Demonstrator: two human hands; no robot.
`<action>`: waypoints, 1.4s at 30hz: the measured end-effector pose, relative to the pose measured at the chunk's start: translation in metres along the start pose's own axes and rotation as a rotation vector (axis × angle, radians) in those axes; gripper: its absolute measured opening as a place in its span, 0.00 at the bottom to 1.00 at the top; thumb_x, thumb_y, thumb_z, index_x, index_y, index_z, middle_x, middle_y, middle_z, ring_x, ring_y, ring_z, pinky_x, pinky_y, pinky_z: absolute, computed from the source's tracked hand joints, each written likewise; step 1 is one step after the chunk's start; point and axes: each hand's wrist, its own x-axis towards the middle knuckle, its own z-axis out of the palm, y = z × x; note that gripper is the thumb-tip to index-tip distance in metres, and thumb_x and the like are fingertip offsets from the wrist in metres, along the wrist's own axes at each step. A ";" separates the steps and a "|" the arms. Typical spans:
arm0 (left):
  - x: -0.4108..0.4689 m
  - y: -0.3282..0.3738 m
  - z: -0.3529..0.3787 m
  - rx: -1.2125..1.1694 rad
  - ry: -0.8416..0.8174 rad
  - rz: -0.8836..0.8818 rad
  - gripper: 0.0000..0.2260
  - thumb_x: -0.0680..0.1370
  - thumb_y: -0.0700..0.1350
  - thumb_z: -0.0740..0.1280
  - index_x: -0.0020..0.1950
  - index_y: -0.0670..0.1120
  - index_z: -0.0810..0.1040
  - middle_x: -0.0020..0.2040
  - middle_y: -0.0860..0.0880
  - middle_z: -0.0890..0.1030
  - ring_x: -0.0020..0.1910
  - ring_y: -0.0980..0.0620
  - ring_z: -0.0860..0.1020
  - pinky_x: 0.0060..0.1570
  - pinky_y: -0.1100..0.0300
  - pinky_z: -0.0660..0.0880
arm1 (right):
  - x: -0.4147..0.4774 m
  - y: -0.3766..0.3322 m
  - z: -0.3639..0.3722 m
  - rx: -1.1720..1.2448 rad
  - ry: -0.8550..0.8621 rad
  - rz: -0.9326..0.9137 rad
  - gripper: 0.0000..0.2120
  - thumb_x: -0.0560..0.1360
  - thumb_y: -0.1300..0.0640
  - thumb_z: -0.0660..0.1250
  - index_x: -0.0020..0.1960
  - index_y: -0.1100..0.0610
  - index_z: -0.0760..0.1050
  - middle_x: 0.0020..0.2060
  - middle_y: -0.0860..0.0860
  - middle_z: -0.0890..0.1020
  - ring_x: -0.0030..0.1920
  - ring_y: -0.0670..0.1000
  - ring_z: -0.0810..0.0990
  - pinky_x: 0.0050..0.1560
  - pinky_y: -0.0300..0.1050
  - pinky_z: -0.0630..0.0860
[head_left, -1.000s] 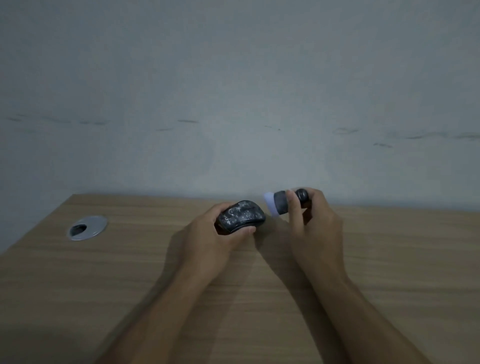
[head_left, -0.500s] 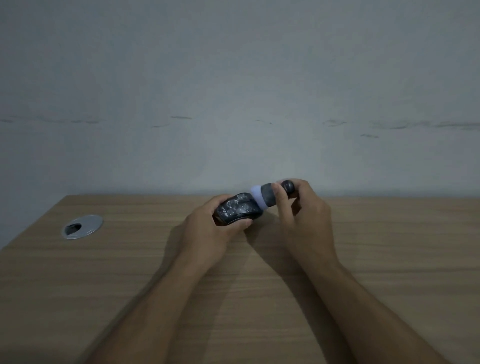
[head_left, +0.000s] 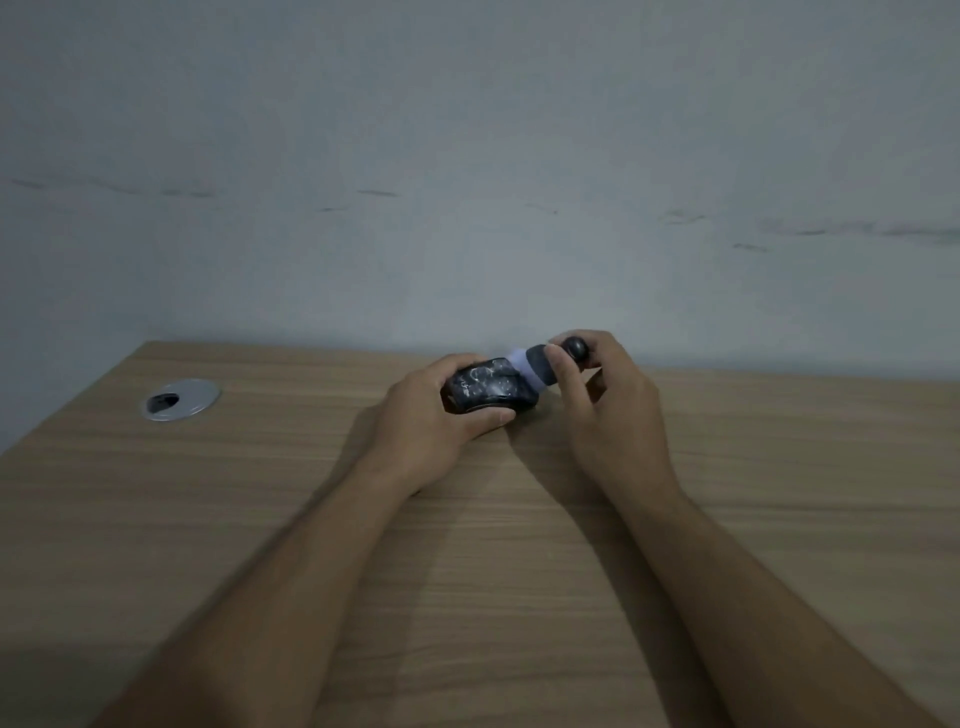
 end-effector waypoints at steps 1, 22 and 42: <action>-0.001 0.000 0.000 -0.001 -0.010 0.002 0.26 0.73 0.53 0.84 0.69 0.57 0.83 0.56 0.60 0.85 0.49 0.68 0.80 0.43 0.85 0.68 | 0.001 0.003 0.000 0.010 -0.034 0.028 0.04 0.86 0.50 0.70 0.57 0.48 0.82 0.48 0.44 0.86 0.43 0.43 0.81 0.46 0.31 0.72; 0.010 -0.008 0.011 -0.080 0.080 -0.017 0.23 0.69 0.54 0.86 0.63 0.54 0.88 0.51 0.57 0.90 0.50 0.59 0.87 0.55 0.60 0.83 | -0.003 -0.017 -0.010 -0.017 0.176 0.037 0.06 0.85 0.52 0.72 0.49 0.49 0.81 0.31 0.32 0.79 0.31 0.38 0.77 0.35 0.27 0.68; 0.010 -0.007 0.009 -0.060 0.072 -0.026 0.23 0.70 0.56 0.85 0.63 0.56 0.87 0.51 0.59 0.90 0.50 0.62 0.87 0.52 0.63 0.82 | -0.002 -0.012 -0.001 -0.071 0.099 0.106 0.06 0.86 0.50 0.71 0.50 0.46 0.79 0.34 0.42 0.80 0.37 0.36 0.80 0.39 0.25 0.70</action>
